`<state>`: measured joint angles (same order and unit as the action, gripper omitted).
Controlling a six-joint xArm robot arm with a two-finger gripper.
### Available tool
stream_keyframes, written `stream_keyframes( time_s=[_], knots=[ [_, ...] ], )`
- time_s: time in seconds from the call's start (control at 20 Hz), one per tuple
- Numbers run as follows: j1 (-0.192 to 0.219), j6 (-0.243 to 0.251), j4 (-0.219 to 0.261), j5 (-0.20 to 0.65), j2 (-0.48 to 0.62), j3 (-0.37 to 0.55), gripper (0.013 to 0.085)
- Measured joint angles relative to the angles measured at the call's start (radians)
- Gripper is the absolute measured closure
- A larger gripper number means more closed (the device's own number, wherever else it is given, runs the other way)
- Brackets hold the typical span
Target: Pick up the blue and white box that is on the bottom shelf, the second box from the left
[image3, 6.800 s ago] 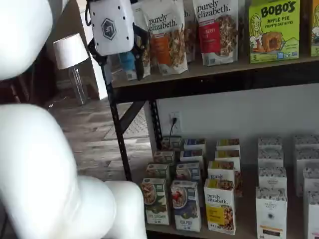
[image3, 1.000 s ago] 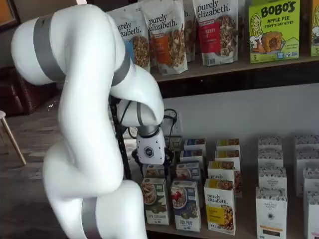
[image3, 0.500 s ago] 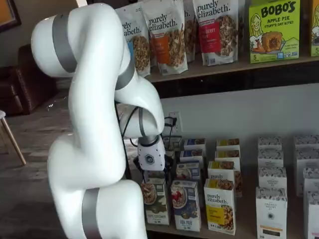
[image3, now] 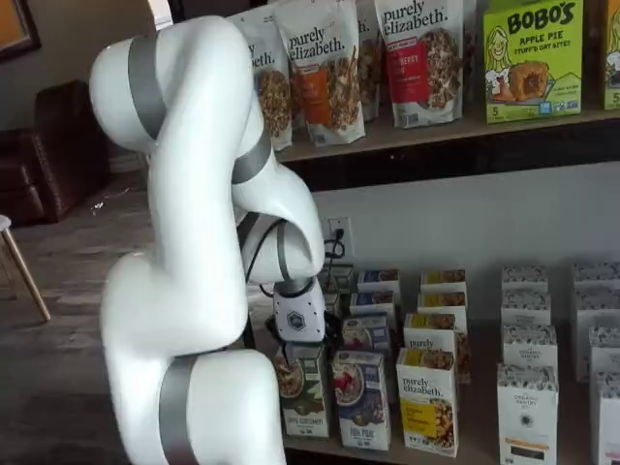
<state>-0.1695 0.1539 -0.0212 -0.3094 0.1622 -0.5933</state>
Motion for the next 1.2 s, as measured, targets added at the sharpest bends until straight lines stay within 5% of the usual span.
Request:
stream_keyframes(
  time_s=[0.5, 1.2],
  knots=[
    [0.046, 0.046, 0.096, 0.043, 0.113, -0.084, 0.0130],
    [0.104, -0.023, 0.084, 0.075, 0.245, -0.203, 0.0130]
  ],
)
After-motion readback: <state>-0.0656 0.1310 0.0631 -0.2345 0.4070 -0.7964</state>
